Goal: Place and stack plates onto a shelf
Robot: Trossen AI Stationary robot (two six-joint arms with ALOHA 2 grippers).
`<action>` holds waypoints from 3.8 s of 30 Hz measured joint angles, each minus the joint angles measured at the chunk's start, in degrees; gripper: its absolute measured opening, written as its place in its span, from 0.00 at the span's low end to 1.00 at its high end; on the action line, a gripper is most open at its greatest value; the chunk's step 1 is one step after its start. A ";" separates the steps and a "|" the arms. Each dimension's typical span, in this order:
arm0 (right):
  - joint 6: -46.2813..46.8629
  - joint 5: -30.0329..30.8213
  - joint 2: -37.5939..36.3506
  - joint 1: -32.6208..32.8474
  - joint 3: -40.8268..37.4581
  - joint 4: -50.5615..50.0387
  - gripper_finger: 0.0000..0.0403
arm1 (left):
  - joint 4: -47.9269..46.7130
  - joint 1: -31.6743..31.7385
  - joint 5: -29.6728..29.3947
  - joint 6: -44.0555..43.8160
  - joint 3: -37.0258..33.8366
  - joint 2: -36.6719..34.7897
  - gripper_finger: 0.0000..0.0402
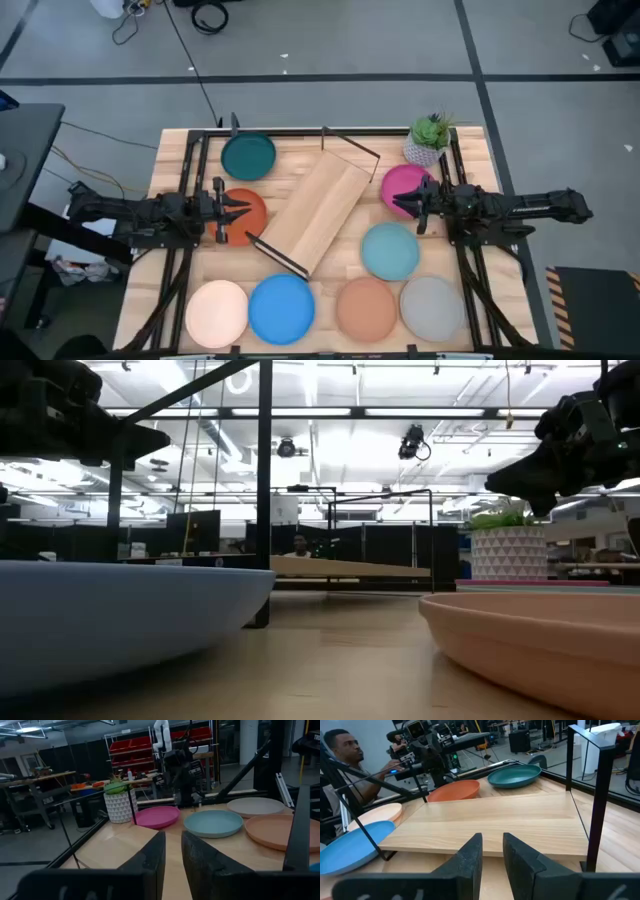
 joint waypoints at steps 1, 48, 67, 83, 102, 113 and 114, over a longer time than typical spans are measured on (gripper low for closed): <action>0.00 0.00 0.02 0.00 0.00 -0.01 0.21 | 0.01 -0.01 0.01 -0.01 0.00 0.01 0.17; 0.00 0.00 0.00 -0.01 0.00 0.01 0.21 | 0.00 0.00 0.02 0.01 0.02 0.02 0.17; 0.00 0.00 0.01 -0.01 0.00 -0.01 0.21 | 0.00 0.00 0.00 -0.01 0.00 0.00 0.17; -4.78 1.46 0.01 -0.03 0.00 4.57 0.21 | 6.27 0.00 4.04 -7.67 0.00 0.02 0.17; 1.23 -1.00 4.43 -0.06 3.86 10.02 0.21 | 14.77 0.00 5.18 -16.63 0.00 0.02 0.17; 6.62 6.73 24.25 2.48 18.68 -14.84 0.21 | 15.57 0.00 5.03 -15.26 0.00 0.02 0.17; 7.18 7.86 26.22 3.20 20.18 -17.22 0.21 | 15.65 0.00 5.01 -14.83 0.00 0.01 0.17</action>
